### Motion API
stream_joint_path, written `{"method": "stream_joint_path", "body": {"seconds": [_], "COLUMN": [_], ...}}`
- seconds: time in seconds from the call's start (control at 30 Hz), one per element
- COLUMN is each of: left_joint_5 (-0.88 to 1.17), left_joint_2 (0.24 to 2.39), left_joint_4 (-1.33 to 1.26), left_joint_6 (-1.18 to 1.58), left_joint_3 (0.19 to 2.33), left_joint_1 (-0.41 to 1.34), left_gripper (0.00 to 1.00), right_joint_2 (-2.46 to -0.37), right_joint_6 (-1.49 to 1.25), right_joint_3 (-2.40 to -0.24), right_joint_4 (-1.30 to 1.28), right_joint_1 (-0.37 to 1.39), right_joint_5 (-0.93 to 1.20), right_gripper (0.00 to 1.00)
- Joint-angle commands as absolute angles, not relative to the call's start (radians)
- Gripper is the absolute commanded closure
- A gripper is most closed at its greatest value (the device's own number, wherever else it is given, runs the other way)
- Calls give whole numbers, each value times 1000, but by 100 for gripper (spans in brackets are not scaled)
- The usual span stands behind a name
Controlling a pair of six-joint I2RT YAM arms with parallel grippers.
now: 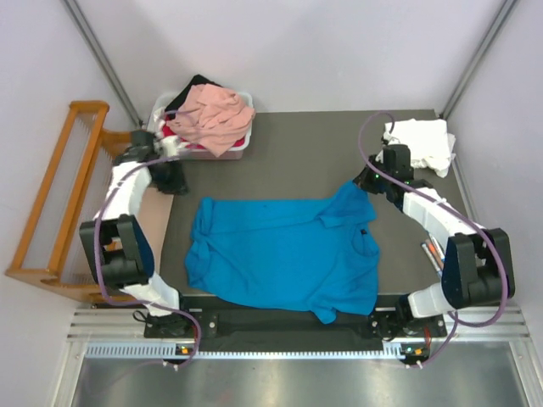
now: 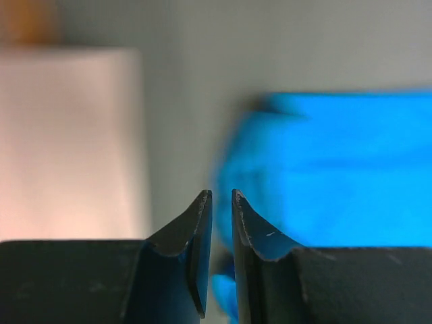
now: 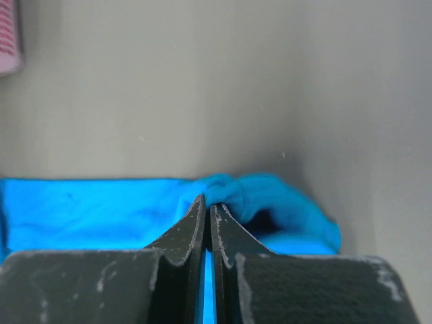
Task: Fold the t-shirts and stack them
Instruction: Flatten the tshirt out
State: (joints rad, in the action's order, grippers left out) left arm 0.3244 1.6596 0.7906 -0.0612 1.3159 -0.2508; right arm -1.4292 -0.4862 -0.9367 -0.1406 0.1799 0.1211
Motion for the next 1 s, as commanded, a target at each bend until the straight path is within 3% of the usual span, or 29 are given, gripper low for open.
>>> {"method": "stream_joint_path", "body": {"seconds": [0.0,0.07,0.2,0.7,0.9,0.97], "left_joint_5": [451,448,443,267,166,152], "left_joint_2": [1497,1490,1577,1830,1888,1887], "left_joint_4": [849,810,794,719,721,716], "left_joint_6": [-127,-104,-60,-52,-34,-28], "left_joint_3": [1344,1327,1341,1243,1249,1255], "left_joint_1": [62,162,189,186,108,71], "left_gripper": [77,76,77,79,82,83], "right_joint_2": [-1468,-1474,-1425,-1118,-1054,-1040], "right_joint_6": [-509,-512,-511,-460,-459,-453], "right_joint_3": [-907,-881,-815,-696,-678,-680], "right_joint_4": [-63,-71,-89,-270,-342,-359], "right_joint_1": [181,195,219,242,244,244], "right_joint_5": [150,150,135,92,74,66], "right_gripper": [100,100,100,100,100,94]}}
